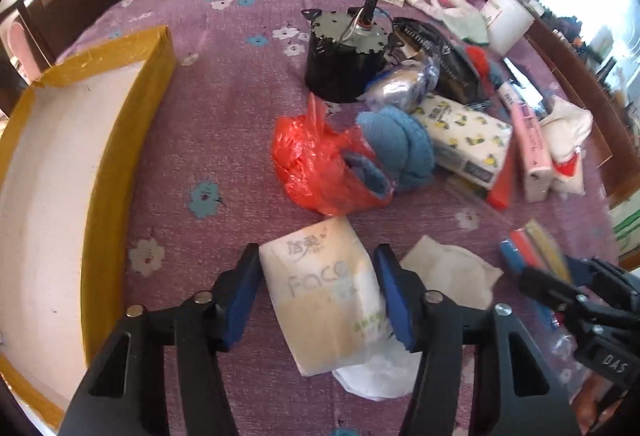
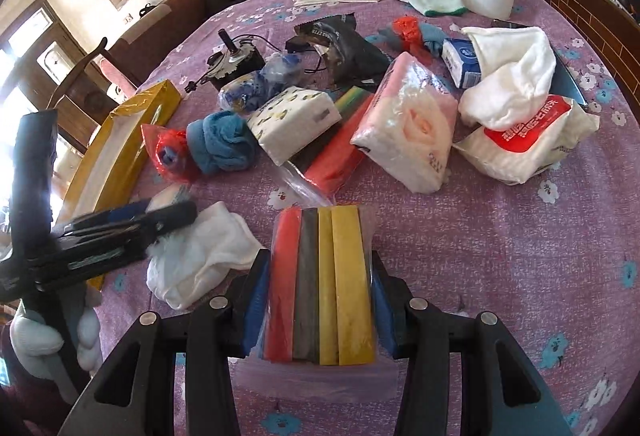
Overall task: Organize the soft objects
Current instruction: 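Grasp the white Face tissue pack with the left tool and lift it, then release the tissue pack into the yellow tray while the right tool drops the sponges there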
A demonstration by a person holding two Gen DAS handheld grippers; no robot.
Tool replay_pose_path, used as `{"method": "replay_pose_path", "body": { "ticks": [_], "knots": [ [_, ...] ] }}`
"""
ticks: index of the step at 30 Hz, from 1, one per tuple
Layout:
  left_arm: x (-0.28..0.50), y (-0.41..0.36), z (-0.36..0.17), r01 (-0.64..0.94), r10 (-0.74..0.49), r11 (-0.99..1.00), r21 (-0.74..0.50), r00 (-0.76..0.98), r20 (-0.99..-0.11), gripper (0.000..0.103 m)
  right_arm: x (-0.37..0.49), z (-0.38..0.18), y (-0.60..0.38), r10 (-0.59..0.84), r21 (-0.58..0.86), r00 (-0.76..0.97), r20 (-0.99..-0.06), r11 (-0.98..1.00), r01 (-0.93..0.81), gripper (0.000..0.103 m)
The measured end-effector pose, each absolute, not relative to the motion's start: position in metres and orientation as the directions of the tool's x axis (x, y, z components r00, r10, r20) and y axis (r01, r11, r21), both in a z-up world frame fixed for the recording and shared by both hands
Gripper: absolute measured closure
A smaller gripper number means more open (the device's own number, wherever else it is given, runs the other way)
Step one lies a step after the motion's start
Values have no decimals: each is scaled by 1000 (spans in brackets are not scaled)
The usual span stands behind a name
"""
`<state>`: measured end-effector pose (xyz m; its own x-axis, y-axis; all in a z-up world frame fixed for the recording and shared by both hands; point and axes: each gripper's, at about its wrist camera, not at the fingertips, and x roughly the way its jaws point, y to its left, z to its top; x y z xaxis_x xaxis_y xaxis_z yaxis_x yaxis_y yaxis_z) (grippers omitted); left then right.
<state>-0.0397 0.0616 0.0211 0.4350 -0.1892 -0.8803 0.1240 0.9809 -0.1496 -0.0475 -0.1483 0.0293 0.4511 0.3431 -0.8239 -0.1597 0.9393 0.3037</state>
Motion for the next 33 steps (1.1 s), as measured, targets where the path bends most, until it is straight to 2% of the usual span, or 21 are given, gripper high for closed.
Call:
{"method": "replay_pose_path", "body": {
  "ticks": [6, 11, 16, 24, 33],
  "knots": [
    [-51, 83, 36, 107, -276, 961, -256, 472, -837, 52, -58, 41, -140, 334, 279, 476, -814, 943, -184, 54],
    [-73, 104, 71, 146, -354, 934, -327, 522, -776, 52, -65, 57, -124, 347, 273, 483, -804, 937, -219, 54],
    [-85, 152, 110, 159, -411, 906, -393, 554, -724, 52, -61, 81, -91, 419, 310, 468, -779, 904, -294, 54],
    [-48, 235, 153, 70, -226, 967, -246, 685, -693, 51, -20, 120, 4, 519, 326, 455, -724, 838, -438, 53],
    [46, 297, 108, -20, -246, 942, -335, 636, -732, 51, 47, 102, 118, 488, 270, 457, -744, 845, -463, 53]
  ]
}}
